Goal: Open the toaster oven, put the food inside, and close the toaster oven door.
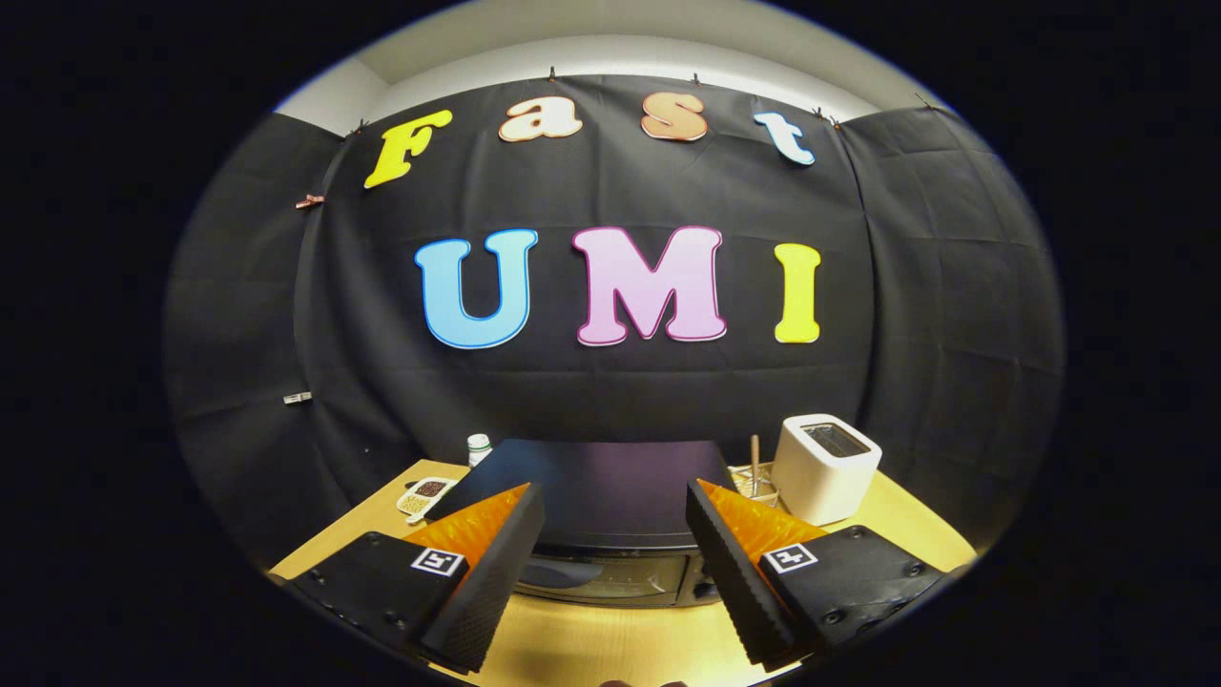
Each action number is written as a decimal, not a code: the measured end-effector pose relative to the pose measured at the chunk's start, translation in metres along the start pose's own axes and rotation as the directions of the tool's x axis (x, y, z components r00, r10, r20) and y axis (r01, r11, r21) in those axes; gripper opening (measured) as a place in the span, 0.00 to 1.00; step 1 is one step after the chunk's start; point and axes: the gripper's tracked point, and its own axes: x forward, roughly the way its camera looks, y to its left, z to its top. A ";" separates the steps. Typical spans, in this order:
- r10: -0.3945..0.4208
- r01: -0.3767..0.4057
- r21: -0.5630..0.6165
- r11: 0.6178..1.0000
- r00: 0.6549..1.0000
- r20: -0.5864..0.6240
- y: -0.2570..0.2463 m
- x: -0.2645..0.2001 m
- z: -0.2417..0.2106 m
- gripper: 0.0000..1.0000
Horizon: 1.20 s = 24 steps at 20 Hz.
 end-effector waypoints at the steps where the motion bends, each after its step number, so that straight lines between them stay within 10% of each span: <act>1: -0.001 0.001 -0.001 1.000 1.000 -0.015 0.007 0.005 -0.007 0.98; 24: -0.031 0.028 -0.018 0.999 0.969 -0.245 0.048 0.060 -0.112 0.98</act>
